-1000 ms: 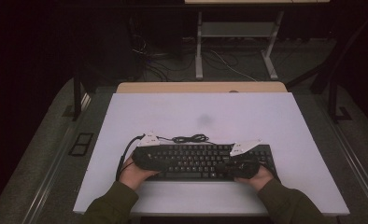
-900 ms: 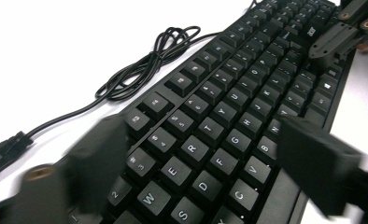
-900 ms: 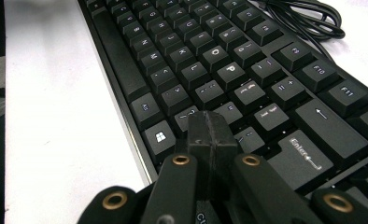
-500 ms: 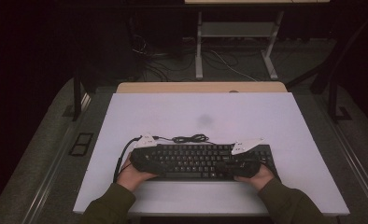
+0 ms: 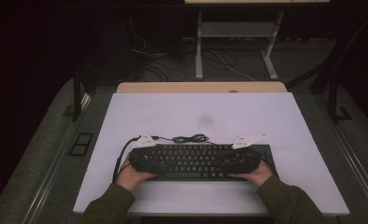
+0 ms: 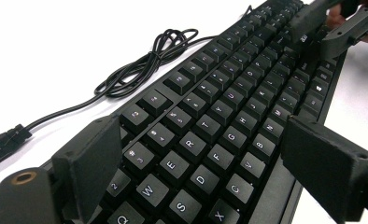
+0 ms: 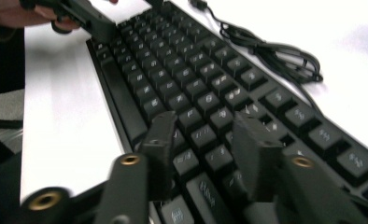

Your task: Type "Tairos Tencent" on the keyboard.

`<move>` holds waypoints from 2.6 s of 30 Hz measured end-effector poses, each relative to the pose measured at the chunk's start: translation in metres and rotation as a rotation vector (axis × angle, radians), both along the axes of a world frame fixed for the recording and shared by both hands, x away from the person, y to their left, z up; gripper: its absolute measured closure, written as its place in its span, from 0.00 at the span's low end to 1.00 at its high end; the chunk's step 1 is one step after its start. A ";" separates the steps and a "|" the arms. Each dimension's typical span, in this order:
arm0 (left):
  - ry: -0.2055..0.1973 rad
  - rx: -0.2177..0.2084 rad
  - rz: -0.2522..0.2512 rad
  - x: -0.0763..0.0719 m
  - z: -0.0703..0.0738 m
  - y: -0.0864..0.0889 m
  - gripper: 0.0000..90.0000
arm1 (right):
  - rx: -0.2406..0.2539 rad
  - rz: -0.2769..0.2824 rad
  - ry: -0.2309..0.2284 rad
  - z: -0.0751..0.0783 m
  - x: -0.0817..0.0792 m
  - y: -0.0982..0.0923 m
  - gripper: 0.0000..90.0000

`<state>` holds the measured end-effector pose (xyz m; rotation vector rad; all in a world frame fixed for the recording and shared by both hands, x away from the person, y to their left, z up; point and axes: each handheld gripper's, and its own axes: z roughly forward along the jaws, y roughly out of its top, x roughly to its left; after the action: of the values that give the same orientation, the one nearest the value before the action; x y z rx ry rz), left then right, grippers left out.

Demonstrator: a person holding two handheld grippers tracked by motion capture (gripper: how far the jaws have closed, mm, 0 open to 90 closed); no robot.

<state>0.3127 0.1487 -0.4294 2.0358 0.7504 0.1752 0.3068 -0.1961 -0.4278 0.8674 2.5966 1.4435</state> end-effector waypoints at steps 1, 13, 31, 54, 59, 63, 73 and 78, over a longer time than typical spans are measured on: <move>0.000 0.000 0.000 0.000 0.000 0.000 0.13 | -0.001 -0.005 -0.003 0.000 0.001 0.002 0.57; -0.007 0.000 0.009 0.000 0.001 0.003 0.17 | 0.031 -0.017 -0.020 0.003 0.011 0.019 0.42; -0.016 0.029 0.011 -0.002 0.002 0.015 0.51 | 0.049 -0.026 -0.023 0.003 0.022 0.039 0.40; 0.015 0.079 -0.033 -0.003 0.002 0.030 0.99 | 0.048 -0.035 -0.043 0.002 0.022 0.042 0.38; 0.022 0.095 -0.029 -0.003 0.001 0.030 0.99 | 0.048 -0.037 -0.043 0.002 0.021 0.042 0.38; 0.027 0.109 -0.030 -0.003 -0.001 0.030 0.99 | 0.045 -0.039 -0.045 0.002 0.021 0.042 0.38; 0.035 0.126 -0.035 -0.002 -0.003 0.029 0.99 | 0.044 -0.041 -0.045 0.002 0.021 0.042 0.38; 0.037 0.124 -0.033 -0.002 -0.003 0.030 0.99 | 0.044 -0.039 -0.049 0.001 0.021 0.042 0.38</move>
<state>0.3106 0.1785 -0.4326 2.1729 0.7446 0.1686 0.3283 -0.1541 -0.4265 0.8712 2.5081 1.4972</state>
